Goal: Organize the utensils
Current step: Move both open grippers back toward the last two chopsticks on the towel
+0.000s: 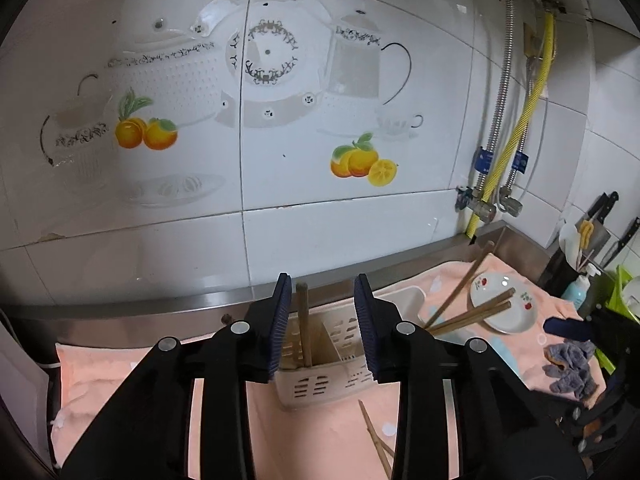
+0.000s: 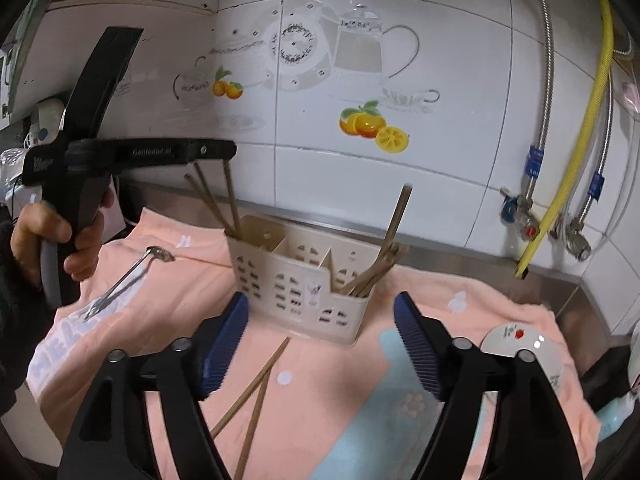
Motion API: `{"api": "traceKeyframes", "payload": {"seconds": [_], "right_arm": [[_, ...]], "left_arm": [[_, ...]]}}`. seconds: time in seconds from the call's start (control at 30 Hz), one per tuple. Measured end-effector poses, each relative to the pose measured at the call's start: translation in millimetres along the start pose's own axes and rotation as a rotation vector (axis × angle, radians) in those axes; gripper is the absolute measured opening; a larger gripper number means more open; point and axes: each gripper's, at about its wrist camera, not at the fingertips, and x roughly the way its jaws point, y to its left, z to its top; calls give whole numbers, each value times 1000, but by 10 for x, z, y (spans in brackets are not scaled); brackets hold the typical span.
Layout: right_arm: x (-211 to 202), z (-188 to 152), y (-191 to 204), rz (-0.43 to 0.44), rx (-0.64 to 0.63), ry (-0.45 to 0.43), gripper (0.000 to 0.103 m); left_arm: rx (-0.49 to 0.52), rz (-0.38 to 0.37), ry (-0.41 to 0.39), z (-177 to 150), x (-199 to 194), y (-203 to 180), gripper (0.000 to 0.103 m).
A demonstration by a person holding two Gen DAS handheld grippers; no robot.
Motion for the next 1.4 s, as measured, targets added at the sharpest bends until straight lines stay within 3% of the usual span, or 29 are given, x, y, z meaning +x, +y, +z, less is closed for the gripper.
{"api": "traceKeyframes", "payload": {"seconds": [0.53, 0.7, 1.4], "right_arm": [[6, -809, 343, 45, 29, 89, 88], [16, -970, 394, 57, 50, 111, 89], [71, -1431, 630, 59, 66, 179, 91]], "left_arm": [[-24, -2, -20, -652, -552, -38, 87], [-30, 18, -20, -867, -664, -35, 97], [-66, 118, 100, -1696, -754, 42, 98]]}}
